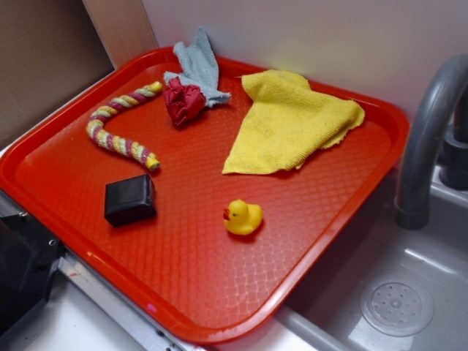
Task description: Grab the yellow duck.
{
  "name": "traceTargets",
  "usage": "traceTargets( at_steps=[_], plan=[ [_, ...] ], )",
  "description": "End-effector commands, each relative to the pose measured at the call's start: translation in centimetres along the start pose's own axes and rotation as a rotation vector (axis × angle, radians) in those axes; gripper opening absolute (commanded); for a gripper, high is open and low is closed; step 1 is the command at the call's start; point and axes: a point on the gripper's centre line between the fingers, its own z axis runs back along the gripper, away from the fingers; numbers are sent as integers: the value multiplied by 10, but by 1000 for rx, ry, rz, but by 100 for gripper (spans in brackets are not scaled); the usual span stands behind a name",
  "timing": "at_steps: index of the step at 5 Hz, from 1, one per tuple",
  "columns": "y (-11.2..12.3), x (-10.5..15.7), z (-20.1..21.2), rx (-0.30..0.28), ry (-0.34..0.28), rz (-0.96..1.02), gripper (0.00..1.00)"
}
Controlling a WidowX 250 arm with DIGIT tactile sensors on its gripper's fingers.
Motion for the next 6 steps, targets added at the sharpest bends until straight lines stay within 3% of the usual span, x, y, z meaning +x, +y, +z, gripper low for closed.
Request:
traceTargets(
  at_steps=[1,2,3,4,5,6],
  plan=[
    [0,0,0,0,0,0,100],
    [-18,18,-18,8,-90,-165,100],
    [-41,33,-34,-63,-190,-318,100],
    [-65,46,-54,-141,-200,-432,100],
    [-86,58,-76,-123,-199,-493,100],
    [-111,66,-101,-130,-160,-559,100]
  ],
)
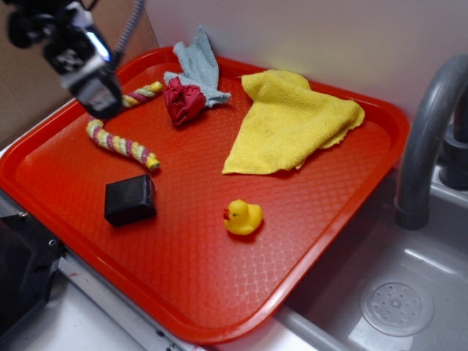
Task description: Grab the yellow duck.
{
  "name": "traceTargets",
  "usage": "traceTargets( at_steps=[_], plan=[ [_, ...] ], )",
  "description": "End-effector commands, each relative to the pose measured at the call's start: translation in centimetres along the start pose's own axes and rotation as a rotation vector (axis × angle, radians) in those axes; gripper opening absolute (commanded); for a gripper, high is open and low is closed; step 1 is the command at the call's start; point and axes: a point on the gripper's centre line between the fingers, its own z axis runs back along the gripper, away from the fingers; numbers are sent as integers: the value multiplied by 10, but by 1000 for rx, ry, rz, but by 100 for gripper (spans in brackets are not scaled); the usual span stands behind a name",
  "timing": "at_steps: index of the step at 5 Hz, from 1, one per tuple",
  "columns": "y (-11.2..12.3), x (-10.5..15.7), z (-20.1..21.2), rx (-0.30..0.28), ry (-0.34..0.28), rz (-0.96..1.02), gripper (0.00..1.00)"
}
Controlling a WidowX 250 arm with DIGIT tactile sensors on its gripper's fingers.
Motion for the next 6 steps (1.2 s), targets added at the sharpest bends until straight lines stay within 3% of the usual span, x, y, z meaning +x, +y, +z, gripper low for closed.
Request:
traceTargets(
  at_steps=[1,3,4,6],
  plan=[
    [-32,23,-51,-20,61,-116,100],
    [-35,23,-96,-23,157,-162,100],
    [-37,20,-120,29,218,-191,100],
    [-47,12,-148,12,264,-273,100]
  ],
)
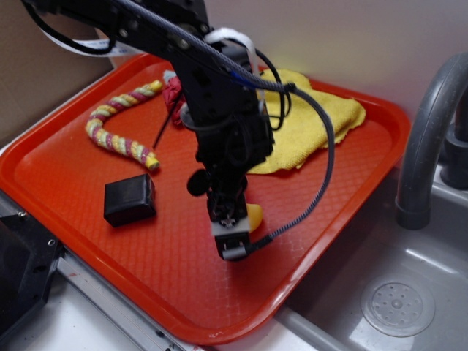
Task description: Grab the yellow duck.
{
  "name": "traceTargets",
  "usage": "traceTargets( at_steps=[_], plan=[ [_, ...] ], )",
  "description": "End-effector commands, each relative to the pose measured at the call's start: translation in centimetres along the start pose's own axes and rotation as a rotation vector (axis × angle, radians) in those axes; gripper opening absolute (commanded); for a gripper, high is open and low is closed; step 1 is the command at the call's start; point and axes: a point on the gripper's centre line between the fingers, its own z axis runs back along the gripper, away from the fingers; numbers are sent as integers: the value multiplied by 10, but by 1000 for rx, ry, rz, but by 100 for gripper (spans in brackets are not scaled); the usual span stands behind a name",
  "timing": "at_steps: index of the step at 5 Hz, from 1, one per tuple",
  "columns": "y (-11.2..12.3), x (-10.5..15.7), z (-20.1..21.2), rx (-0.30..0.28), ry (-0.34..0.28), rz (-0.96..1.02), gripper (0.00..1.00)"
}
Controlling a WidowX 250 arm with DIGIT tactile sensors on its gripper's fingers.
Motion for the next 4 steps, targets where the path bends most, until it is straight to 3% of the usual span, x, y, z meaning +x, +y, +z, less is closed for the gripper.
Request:
traceTargets(
  at_steps=[1,3,4],
  plan=[
    [-12,7,-7,4,-21,-68,0],
    [1,-1,4,54,-24,-26,0],
    [23,-14,38,35,-45,116,0]
  ],
)
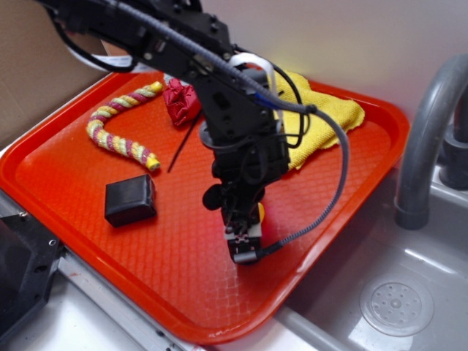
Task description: Grab the yellow duck.
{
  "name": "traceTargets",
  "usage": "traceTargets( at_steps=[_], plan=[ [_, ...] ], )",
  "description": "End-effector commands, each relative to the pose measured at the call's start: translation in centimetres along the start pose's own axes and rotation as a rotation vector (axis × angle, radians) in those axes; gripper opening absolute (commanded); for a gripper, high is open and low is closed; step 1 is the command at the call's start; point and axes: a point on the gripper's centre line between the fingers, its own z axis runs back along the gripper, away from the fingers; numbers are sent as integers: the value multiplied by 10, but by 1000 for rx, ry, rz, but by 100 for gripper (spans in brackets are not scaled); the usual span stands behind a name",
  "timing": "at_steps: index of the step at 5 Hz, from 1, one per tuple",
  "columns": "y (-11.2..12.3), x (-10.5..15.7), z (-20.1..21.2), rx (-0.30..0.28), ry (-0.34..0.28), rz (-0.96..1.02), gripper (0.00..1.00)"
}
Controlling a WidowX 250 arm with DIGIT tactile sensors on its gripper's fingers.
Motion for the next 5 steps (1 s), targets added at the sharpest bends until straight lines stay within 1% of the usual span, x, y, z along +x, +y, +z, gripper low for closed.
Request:
traceTargets(
  at_steps=[1,2,3,4,5],
  plan=[
    [63,-45,88,-21,-19,396,0],
    [84,-78,136,-12,-44,646,0],
    [92,-107,172,-9,-93,812,0],
    [93,-114,173,28,-117,831,0],
    [97,-113,166,25,-135,782,0]
  ],
)
